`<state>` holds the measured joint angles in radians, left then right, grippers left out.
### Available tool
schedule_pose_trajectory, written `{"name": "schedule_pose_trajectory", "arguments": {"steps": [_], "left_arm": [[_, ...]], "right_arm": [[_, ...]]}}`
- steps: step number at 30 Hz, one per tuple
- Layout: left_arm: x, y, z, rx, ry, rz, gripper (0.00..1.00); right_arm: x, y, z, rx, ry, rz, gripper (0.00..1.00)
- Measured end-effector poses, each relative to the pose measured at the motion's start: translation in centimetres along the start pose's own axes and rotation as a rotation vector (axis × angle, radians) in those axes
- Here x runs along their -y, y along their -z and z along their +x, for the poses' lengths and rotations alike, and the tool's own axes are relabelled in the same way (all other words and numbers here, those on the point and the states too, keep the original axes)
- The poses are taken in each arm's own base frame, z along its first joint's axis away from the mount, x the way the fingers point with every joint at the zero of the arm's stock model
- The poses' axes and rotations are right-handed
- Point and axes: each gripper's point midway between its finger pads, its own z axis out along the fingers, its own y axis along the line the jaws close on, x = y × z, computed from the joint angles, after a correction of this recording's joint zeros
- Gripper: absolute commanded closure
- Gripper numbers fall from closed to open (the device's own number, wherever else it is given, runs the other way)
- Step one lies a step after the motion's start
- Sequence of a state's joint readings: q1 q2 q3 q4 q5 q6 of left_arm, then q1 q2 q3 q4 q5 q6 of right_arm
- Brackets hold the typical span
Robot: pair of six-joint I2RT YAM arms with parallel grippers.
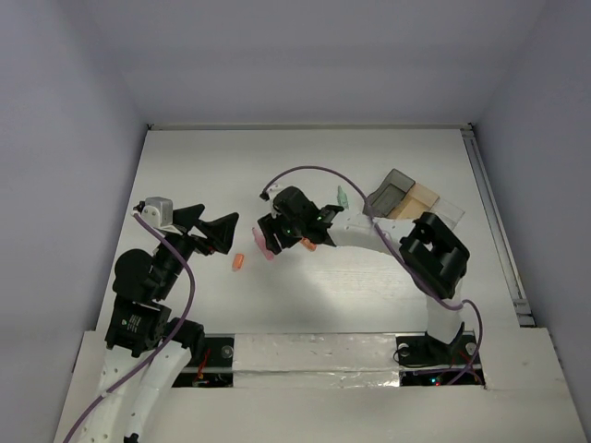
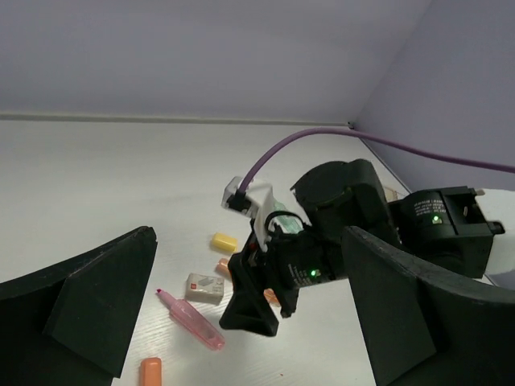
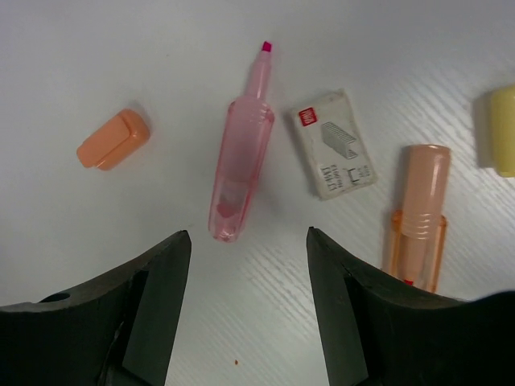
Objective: Sort the stationery into containers
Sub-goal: Pick up the pen from the center of the board.
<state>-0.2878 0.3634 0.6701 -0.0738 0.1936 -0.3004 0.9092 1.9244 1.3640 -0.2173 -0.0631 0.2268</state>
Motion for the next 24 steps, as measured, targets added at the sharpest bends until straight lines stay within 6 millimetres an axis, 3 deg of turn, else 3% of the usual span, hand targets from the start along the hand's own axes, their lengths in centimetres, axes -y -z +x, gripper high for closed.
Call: {"name": "schedule_pose_trajectory", "arguments": {"steps": [7, 12, 15, 20, 24], "left_arm": [[0.0, 0.0, 0.0, 0.0, 0.0, 0.0, 0.01], [0.0, 0.0, 0.0, 0.0, 0.0, 0.0, 0.01], [0.0, 0.0, 0.0, 0.0, 0.0, 0.0, 0.01], [0.0, 0.0, 0.0, 0.0, 0.0, 0.0, 0.01], [0.0, 0.0, 0.0, 0.0, 0.0, 0.0, 0.01]], "right_arm": [[-2.6, -1.0, 1.8, -0.032, 0.052, -0.013, 0.35], [-2.2, -2.2, 3.3, -0.059, 0.064, 0.032, 0.36], [-1.5, -3.2, 4.3, -0.076, 0.076, 0.069, 0.4], [-1.3, -3.8, 3.8, -0.048, 0.101, 0.128, 0.48], [-1.2, -4.1, 3.7, -0.031, 0.114, 0.167, 0.65]]}}
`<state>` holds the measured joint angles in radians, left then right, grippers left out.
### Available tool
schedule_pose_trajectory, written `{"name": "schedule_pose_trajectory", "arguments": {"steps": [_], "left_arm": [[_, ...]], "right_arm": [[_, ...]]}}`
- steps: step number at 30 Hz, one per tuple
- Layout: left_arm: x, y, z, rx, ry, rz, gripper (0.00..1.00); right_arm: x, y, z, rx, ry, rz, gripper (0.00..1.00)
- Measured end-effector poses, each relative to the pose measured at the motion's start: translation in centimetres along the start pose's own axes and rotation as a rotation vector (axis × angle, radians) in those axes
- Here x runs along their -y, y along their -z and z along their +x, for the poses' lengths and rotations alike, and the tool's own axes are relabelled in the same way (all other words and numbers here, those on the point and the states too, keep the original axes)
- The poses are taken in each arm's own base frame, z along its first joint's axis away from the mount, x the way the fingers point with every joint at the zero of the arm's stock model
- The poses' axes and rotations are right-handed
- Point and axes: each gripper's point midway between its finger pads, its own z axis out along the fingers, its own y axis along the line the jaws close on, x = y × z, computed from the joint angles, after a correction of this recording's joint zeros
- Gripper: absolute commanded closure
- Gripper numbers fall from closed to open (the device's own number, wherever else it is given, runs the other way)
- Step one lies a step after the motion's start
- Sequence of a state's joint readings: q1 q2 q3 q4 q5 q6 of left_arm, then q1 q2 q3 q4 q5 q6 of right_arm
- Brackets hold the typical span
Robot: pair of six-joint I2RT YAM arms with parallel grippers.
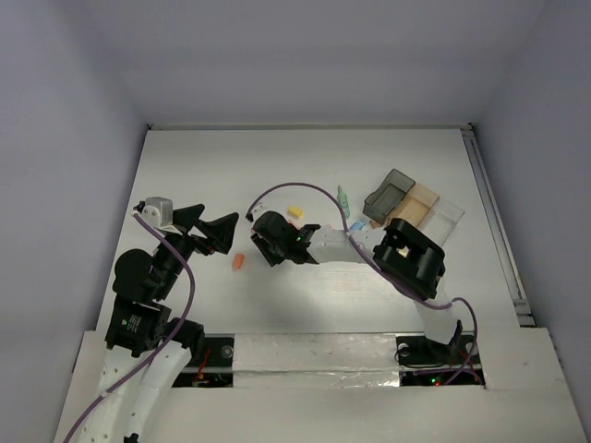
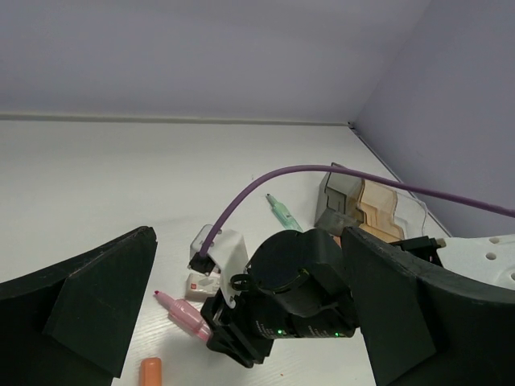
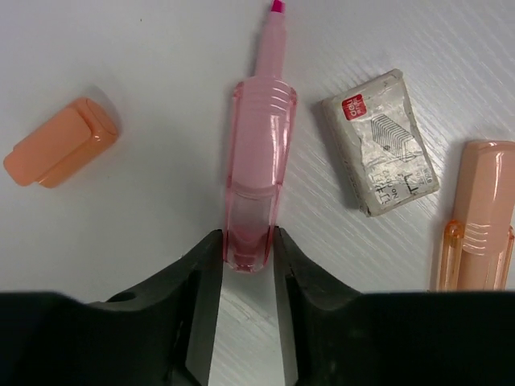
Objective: Sort the stationery into containers
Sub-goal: Pick up the pen from the center of the board, then close the pen cap on the pen.
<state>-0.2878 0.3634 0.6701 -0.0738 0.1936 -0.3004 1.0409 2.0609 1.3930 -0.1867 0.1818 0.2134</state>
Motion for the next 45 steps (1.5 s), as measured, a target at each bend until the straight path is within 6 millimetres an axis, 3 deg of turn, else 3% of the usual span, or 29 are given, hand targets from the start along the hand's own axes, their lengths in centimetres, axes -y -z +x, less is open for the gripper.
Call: {"name": "schedule_pose_trajectory", "arguments": {"steps": [1, 4, 8, 10, 13, 17, 21, 24, 31, 36, 40, 45], "left_arm": [[0.0, 0.0, 0.0, 0.0, 0.0, 0.0, 0.01], [0.0, 0.0, 0.0, 0.0, 0.0, 0.0, 0.01], [-0.1, 0.0, -0.1, 0.003, 0.0, -0.008, 0.01], [-0.2, 0.0, -0.1, 0.005, 0.0, -0.012, 0.01], [-0.2, 0.0, -0.1, 0.004, 0.006, -0.013, 0.01], [0.0, -0.3, 0.4, -0.016, 0.03, -0.002, 0.01], [0.9, -1.0, 1.0, -0.046, 0.088, 0.043, 0.15], [1.3, -1.5, 2.3, -0.069, 0.157, 0.08, 0.25], [0.9, -1.9, 7.1, -0.168, 0.281, 0.092, 0.28], [1.0, -2.5, 8.8, -0.189, 0.345, 0.12, 0.26], [1.2, -3.3, 10.3, -0.22, 0.391, 0.13, 0.28], [1.3, -4.0, 11.0, -0.208, 0.431, 0.13, 0.43]], "right_arm": [[0.1, -0.1, -0.1, 0.004, 0.001, 0.008, 0.75], [0.3, -0.1, -0.3, 0.017, -0.004, 0.024, 0.84], [0.6, 0.2, -0.3, 0.02, -0.008, 0.036, 0.9], [0.8, 1.3, -0.3, 0.024, -0.008, 0.035, 0.9], [1.0, 4.7, -2.0, 0.068, -0.016, 0.025, 0.91], [1.0, 11.6, -8.1, 0.256, -0.056, -0.02, 0.93], [2.1, 18.2, -12.3, 0.43, -0.106, -0.083, 0.93], [3.1, 20.4, -13.2, 0.47, -0.13, -0.118, 0.94], [4.8, 19.5, -10.8, 0.31, -0.193, -0.307, 0.93], [2.1, 19.9, -8.9, 0.226, -0.191, -0.477, 0.93], [1.0, 20.0, -7.4, 0.191, -0.195, -0.534, 0.92], [0.4, 19.4, -5.5, 0.151, -0.205, -0.552, 0.92]]}}
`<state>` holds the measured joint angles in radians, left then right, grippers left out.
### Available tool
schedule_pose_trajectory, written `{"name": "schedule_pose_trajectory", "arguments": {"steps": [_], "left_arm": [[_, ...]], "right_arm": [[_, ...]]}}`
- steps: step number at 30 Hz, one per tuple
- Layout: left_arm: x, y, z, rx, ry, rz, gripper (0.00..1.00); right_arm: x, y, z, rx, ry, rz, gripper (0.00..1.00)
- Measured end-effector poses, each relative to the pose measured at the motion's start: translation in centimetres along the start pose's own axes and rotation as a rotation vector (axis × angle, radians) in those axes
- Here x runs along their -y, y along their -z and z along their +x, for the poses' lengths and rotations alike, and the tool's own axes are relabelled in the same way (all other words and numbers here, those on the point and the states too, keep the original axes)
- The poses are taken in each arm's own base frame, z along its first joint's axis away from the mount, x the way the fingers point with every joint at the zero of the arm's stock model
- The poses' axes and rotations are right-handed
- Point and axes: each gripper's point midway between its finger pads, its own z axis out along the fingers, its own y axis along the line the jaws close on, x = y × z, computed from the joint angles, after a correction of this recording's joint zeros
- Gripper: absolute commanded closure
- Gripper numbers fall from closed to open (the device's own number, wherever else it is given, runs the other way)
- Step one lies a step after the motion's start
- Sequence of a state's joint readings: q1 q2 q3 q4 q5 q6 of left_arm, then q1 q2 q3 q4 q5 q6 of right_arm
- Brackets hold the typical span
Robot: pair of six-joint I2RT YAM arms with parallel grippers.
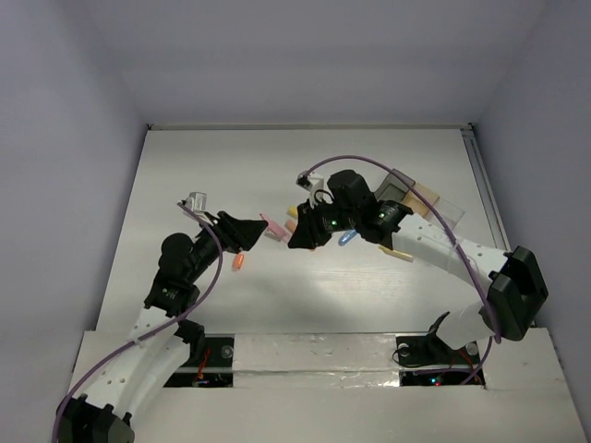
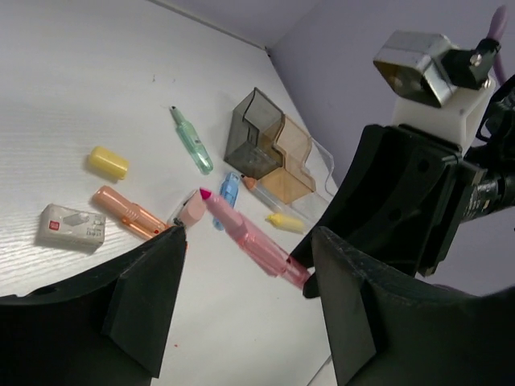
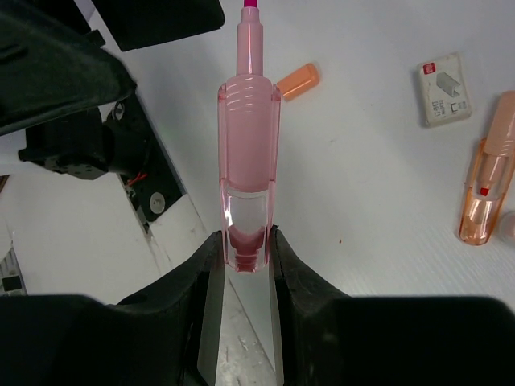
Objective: Sort the stationery into containers
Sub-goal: Close the pen cap on the pen.
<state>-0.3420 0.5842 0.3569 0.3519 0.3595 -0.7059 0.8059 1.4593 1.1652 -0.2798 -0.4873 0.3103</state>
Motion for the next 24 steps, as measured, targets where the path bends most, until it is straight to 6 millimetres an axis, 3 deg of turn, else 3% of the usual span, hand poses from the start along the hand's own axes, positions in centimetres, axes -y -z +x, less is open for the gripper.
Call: {"name": "schedule_pose_trajectory", "arguments": {"steps": [6, 18, 19, 22, 23, 24], "left_arm": [[0.1, -1.1, 0.5, -0.004, 0.019, 0.005, 0.56], [-0.2, -1.6, 1.0, -0.005, 0.016, -0.02, 0.77], [-0.3, -1.6, 1.1, -0.008, 0.015, -0.022, 0.75], [-0.4, -1.7, 1.5, -0.022, 0.007, -0.025, 0.51], [-0.4, -1.7, 1.6, -0.027, 0.004, -0.027, 0.29], [-0.5, -1.6, 1.8, -0.031, -0.009, -0.03, 0.21]], "right_arm": [[-1.2, -0.8, 0.6, 0.003, 0.026, -0.034, 0.92], [-1.4, -1.3, 0.6, 0.027, 0.028, -0.043, 0.92], [-1.4, -1.3, 0.6, 0.027, 0.026, -0.041, 0.92], [-1.3, -1.3, 0.6, 0.028, 0.023, -0.033, 0.94], [-1.3, -1.3, 0.6, 0.03, 0.024, -0.029, 0.94], [-1.2, -1.3, 0.6, 0.032, 0.024, -0.023, 0.96]]}}
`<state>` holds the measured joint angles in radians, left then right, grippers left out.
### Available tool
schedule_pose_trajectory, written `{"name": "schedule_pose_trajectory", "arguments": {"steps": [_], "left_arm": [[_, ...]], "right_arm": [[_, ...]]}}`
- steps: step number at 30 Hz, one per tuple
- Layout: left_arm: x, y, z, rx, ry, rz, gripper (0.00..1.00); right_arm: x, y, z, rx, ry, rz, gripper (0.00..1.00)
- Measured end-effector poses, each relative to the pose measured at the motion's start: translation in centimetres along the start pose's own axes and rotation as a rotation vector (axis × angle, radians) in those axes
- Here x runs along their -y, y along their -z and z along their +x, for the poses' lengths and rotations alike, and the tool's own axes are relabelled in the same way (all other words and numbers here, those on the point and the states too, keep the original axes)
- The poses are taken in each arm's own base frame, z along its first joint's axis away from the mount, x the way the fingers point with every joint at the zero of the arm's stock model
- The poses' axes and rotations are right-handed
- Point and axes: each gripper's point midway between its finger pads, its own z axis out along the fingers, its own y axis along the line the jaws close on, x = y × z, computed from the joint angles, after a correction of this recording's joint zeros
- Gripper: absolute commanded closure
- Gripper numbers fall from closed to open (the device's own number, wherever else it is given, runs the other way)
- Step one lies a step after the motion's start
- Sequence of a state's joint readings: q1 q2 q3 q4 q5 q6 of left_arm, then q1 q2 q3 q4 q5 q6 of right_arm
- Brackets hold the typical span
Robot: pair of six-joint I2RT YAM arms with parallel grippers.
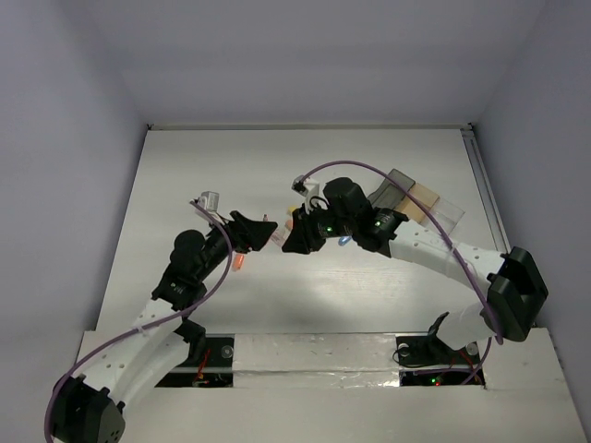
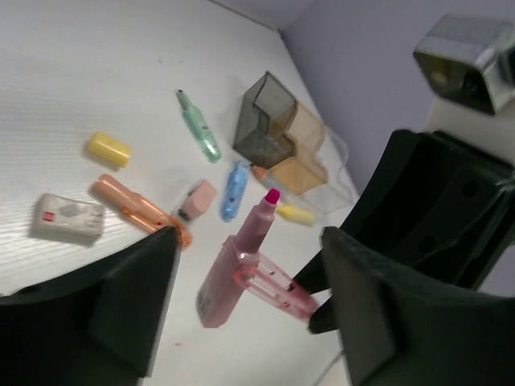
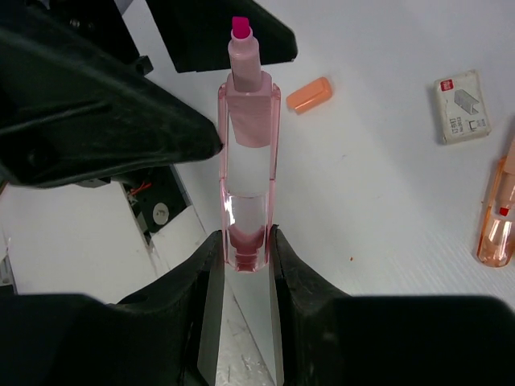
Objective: Sort the stationery into containers
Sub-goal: Close the pen cap on the pen.
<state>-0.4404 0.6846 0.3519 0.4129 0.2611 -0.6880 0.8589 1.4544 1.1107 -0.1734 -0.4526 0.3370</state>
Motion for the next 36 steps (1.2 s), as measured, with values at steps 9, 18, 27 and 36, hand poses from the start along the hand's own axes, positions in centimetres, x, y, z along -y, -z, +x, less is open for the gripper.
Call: {"name": "schedule_pose_trajectory", "arguments": {"steps": [9, 18, 27, 36], "left_arm": [[1.4, 2.5, -2.8, 0.106, -0.066, -0.01, 0.06], [0.8, 3.4, -1.9, 0.107, -0.036, -0.011, 0.27], [-0.5, 2.3, -0.2, 0.05, -0.034, -0.031, 0.34], [0.7, 1.8, -0.8, 0.12, -0.107, 0.019, 0.45]], "right_arm": [[0.8, 0.2, -0.3, 0.006, -0.029, 0.065, 0.98], [0.3, 0.9, -3.9, 0.093, -0.064, 0.075, 0.97], [-1.4, 1.1, -4.6, 0.098, -0.123, 0.001, 0.97], [-2.9, 1.3, -4.9, 0.089, -0.23, -0.067, 0.97]]}}
